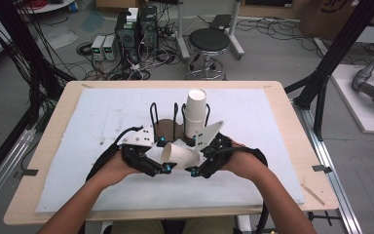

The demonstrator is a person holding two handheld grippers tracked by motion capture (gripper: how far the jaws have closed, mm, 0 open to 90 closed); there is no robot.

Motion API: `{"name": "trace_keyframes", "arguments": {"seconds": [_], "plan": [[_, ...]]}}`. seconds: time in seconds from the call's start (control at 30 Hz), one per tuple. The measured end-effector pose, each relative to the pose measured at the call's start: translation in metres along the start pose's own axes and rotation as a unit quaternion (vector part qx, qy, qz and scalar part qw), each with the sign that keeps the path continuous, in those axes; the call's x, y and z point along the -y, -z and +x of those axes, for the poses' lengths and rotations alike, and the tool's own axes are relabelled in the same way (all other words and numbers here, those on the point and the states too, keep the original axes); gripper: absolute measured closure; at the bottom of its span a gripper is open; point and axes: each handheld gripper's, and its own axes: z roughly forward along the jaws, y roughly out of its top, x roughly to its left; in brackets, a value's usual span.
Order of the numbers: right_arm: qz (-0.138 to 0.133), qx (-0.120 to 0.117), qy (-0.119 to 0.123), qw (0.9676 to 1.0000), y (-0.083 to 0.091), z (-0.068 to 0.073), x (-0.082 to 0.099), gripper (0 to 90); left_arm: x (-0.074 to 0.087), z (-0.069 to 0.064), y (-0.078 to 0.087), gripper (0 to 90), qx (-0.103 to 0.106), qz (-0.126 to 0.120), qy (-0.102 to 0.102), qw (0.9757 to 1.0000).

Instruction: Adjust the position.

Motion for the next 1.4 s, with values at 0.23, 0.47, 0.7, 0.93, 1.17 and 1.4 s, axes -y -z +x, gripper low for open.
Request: {"name": "trace_keyframes", "arguments": {"seconds": [0.23,0.47,0.7,0.93,1.17,1.4], "plan": [[0.041,-0.007,0.021,0.9989,-0.014,0.002,-0.007,25.6,-0.001,0.0,-0.005,29.1,0.001,0.014,-0.005,0.9999],[0.061,-0.003,0.023,0.9979,-0.02,0.003,-0.008,32.8,-0.002,-0.002,-0.009,29.0,0.004,0.026,-0.01,0.9996],[0.059,-0.003,0.02,0.9981,-0.021,0.003,-0.008,34.2,-0.002,-0.003,-0.009,29.1,0.0,0.024,-0.014,0.9996],[0.062,-0.002,0.011,0.998,-0.022,0.004,-0.007,35.7,-0.003,-0.004,-0.011,28.4,-0.006,0.02,-0.017,0.9996],[0.039,-0.005,-0.012,0.9992,-0.022,0.002,-0.001,35.7,-0.005,-0.004,-0.008,17.9,-0.011,-0.042,0.011,0.999],[-0.009,0.0,-0.055,0.9985,-0.019,-0.001,0.023,35.7,0.0,-0.001,0.007,16.9,-0.019,-0.143,0.054,0.9881]]}}
